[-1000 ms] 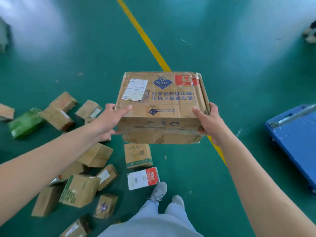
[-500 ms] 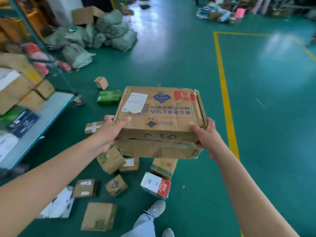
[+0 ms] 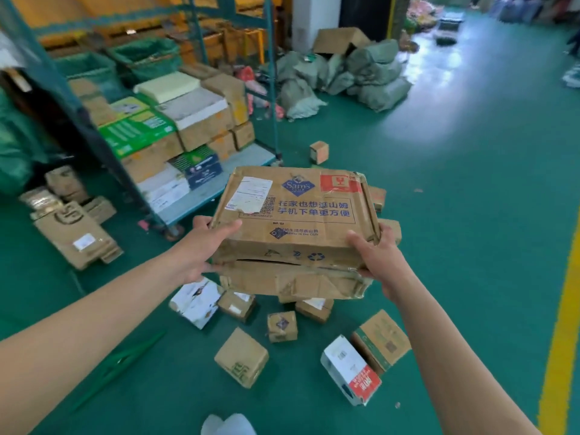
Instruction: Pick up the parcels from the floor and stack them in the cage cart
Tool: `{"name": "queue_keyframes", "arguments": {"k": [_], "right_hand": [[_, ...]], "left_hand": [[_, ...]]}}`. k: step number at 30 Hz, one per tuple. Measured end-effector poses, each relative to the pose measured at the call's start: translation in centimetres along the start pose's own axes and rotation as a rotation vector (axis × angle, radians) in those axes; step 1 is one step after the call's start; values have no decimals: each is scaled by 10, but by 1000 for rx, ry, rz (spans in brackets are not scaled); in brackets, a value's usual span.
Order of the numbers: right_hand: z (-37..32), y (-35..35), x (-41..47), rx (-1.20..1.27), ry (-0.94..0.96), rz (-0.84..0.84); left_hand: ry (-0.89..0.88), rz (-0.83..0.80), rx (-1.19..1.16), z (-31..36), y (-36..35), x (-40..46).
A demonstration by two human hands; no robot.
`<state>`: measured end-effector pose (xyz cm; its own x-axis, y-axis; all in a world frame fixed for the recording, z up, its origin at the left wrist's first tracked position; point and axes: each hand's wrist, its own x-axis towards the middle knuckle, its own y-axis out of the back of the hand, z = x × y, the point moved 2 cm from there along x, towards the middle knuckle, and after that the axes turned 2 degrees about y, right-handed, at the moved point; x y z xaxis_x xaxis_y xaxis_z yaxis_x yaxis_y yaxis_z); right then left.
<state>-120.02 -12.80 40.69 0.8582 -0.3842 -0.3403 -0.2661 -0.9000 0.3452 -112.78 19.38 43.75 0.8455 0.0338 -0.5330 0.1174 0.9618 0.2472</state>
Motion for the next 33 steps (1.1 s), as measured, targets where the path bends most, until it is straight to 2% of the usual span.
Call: {"name": "queue_keyframes", "arguments": {"k": [5,9,16,23,33], "right_hand": [[-49,-98,33,-47,45,-56],[-95,-217,69,-49,75,-108],[-178,-390,127,-131,71,-120],[-243,-473,166,-117,106,-86],[-302,-529,212,-91,139,-91]], "left_hand": [[30,65,-119,-10,90,45],[42,101,-180,-21,191,116],[107,46,-193,-11,352,223],[100,10,-184,10,443,295],[46,41,-226,33,499,366]]}}
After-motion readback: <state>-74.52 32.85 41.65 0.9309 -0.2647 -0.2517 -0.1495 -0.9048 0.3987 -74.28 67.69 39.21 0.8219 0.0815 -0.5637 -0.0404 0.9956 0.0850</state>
